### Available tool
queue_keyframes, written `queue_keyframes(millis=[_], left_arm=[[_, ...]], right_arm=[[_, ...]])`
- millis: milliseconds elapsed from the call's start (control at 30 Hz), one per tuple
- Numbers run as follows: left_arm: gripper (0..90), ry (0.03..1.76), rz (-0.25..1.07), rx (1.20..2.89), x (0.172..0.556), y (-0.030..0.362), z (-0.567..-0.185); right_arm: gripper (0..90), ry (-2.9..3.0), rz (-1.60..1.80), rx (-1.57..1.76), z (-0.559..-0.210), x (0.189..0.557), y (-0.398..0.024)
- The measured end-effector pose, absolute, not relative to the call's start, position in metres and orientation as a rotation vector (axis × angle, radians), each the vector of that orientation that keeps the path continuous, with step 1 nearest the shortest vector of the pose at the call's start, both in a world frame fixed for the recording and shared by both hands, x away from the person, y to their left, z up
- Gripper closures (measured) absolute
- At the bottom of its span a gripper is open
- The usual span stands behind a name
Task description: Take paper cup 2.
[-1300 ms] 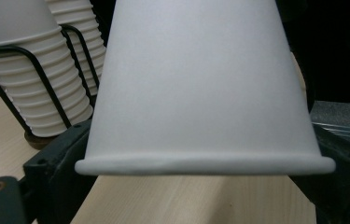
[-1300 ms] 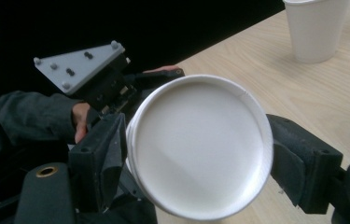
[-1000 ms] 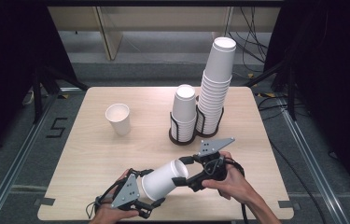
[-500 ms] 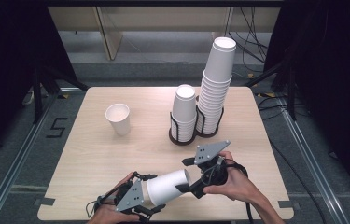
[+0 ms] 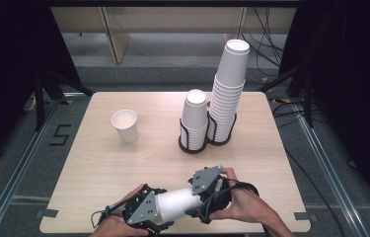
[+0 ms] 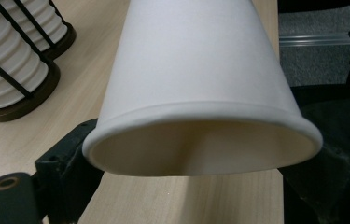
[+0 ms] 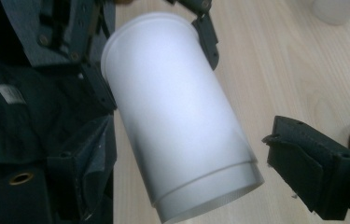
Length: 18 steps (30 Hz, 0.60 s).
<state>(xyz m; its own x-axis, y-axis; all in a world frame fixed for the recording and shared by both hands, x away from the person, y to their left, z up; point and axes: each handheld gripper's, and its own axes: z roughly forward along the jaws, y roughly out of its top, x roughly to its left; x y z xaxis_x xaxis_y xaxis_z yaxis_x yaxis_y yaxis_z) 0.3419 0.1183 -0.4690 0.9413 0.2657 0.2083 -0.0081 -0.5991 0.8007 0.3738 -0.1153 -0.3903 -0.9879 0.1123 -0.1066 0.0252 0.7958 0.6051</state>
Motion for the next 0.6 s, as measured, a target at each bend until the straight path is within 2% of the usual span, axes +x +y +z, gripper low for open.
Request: queue_keyframes(millis=[367, 500, 533, 600], left_arm=[[10.5, 0.125, 0.355, 2.241, 0.340, 0.115, -0.465], [10.5, 0.100, 0.353, 2.259, 0.337, 0.116, -0.460], [10.5, 0.087, 0.354, 2.261, 0.337, 0.116, -0.460], [10.5, 0.080, 0.356, 2.255, 0.336, 0.115, -0.461]], right_arm=[[16.9, 2.868, 0.698, -0.068, -0.409, 0.366, -0.094], [16.3, 2.890, 0.646, -0.019, -0.415, 0.362, -0.091], [16.5, 2.868, 0.665, -0.127, -0.417, 0.366, -0.088], [17.1, 2.884, 0.652, -0.142, -0.421, 0.365, -0.086]])
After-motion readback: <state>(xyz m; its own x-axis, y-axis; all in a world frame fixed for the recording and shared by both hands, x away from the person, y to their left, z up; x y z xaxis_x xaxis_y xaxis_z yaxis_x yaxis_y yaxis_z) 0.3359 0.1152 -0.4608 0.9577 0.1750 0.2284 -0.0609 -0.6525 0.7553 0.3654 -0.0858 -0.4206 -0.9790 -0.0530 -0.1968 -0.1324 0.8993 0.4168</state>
